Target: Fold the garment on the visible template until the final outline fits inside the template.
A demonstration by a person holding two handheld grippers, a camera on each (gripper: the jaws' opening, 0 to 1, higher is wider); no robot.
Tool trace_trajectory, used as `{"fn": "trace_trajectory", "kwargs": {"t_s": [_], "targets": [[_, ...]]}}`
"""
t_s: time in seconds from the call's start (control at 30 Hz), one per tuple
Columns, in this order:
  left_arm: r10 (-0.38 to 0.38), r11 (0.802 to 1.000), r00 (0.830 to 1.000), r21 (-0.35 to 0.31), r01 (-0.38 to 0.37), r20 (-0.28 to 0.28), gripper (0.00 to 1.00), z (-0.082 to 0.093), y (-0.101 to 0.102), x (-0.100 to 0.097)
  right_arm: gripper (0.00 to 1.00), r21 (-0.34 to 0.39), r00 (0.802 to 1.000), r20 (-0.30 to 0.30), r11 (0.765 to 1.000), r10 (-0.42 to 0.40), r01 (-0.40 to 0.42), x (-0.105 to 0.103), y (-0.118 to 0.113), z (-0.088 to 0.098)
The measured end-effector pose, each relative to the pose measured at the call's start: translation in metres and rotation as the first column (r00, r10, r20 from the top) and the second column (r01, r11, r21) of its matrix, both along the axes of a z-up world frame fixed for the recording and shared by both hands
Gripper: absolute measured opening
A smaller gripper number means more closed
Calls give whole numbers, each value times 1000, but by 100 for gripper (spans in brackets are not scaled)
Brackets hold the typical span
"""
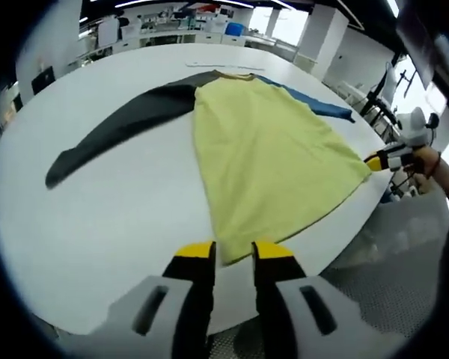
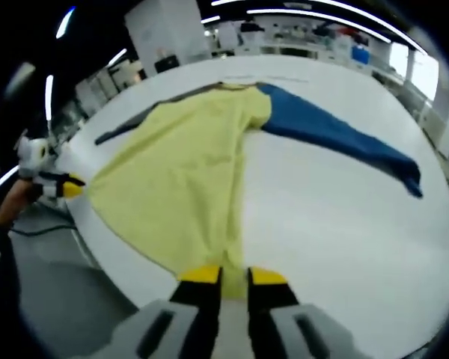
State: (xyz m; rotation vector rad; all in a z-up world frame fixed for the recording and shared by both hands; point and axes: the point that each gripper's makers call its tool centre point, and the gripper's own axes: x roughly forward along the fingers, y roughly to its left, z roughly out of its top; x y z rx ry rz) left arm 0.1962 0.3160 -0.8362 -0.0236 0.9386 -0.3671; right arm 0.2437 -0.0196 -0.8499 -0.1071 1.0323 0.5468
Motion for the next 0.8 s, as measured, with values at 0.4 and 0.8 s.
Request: {"fn": "trace_trajectory", "kwargs": {"t_s": [0.4,0.8], "targets": [[20,1000,999,-9,-20,-46,6,-14,3,-3,0,21,998,-25,998,-56,57,-1,-6,0],[38,999,998,-30,-39,-53,0,-10,5,-3,0,34,986,27,986,-166,165,4,-23,12]]}}
